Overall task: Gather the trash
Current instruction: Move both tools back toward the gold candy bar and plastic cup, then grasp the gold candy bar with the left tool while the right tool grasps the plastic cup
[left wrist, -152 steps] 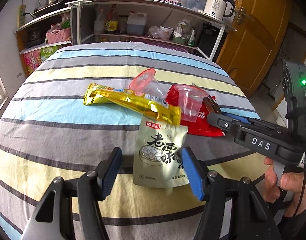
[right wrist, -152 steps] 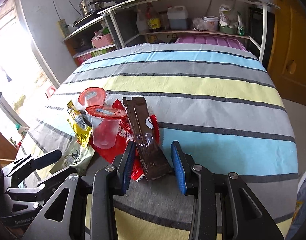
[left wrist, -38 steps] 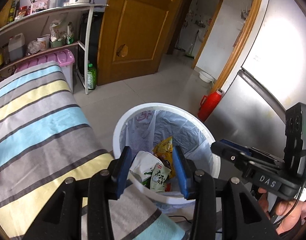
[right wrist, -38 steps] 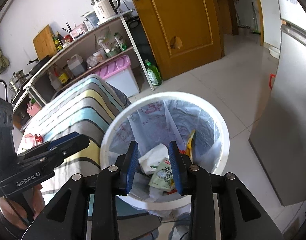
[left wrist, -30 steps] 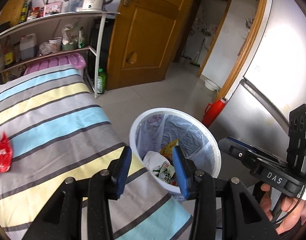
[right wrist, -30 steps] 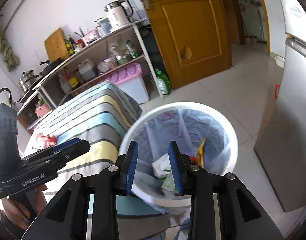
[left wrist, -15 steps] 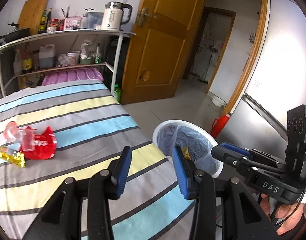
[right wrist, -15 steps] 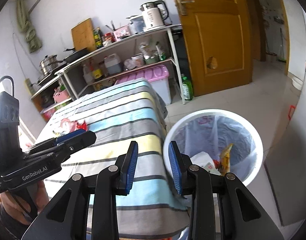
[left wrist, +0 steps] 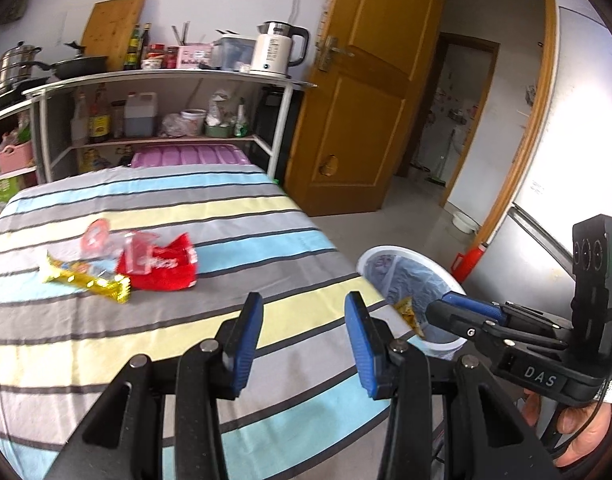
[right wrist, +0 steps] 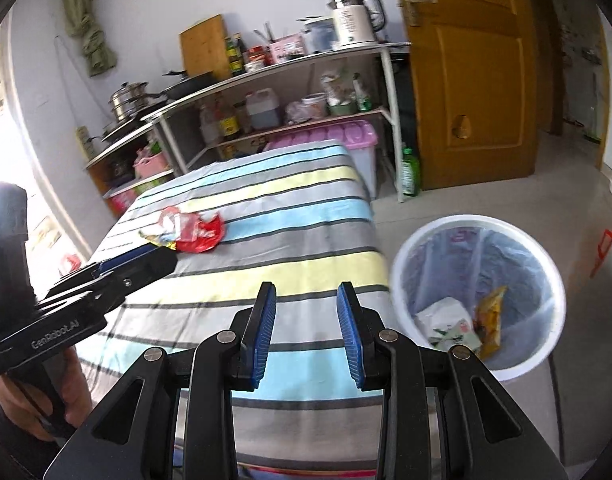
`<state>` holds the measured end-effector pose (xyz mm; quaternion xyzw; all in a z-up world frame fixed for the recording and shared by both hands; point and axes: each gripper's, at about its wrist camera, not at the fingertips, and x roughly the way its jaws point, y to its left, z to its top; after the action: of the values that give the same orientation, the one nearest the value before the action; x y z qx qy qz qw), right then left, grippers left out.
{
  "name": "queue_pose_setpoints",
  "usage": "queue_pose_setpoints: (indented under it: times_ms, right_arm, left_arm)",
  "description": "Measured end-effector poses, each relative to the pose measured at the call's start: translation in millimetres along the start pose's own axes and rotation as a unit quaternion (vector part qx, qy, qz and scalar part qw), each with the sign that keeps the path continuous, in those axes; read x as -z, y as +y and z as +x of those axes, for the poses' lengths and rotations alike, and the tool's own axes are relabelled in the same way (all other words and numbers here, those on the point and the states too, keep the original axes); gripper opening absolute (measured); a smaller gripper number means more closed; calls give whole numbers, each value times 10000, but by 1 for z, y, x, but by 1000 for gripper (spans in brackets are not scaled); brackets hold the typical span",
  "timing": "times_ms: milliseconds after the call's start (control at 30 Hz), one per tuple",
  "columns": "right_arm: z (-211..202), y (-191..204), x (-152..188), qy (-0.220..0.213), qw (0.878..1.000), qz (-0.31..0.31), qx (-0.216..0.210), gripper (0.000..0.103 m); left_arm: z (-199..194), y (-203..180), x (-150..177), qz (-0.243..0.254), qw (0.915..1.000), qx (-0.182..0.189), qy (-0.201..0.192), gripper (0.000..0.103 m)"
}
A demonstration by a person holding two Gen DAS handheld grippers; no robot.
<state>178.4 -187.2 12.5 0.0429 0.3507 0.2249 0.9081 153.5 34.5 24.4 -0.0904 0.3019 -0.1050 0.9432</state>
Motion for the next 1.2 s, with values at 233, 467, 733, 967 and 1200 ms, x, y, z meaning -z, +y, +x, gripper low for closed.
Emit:
queue_pose_setpoints:
  times_ms: [233,467,733,967,1200]
  right_arm:
    - [22,24,8,274,9991,-193,-247,33]
    - [53,45,8,556,9968,-397,-412,33]
    - [83,70,-12,624,9945,-575,-614,33]
    - [110,97,-34,641,9926,-616,-830,33]
    - [147,120,-46,833,9895,-640,-993,33]
  left_arm:
    - [-9,36,21,-321,9988,-369,85,44]
    - [-19,71,26,-565,9960,-689,57,44]
    - [-26,113,15,-899,9905,-1038,-50,44]
    - [-10,155,6,-1519,9817,-1133,158,44]
    - [6,185,3,-2017,9715,-1210,288,44]
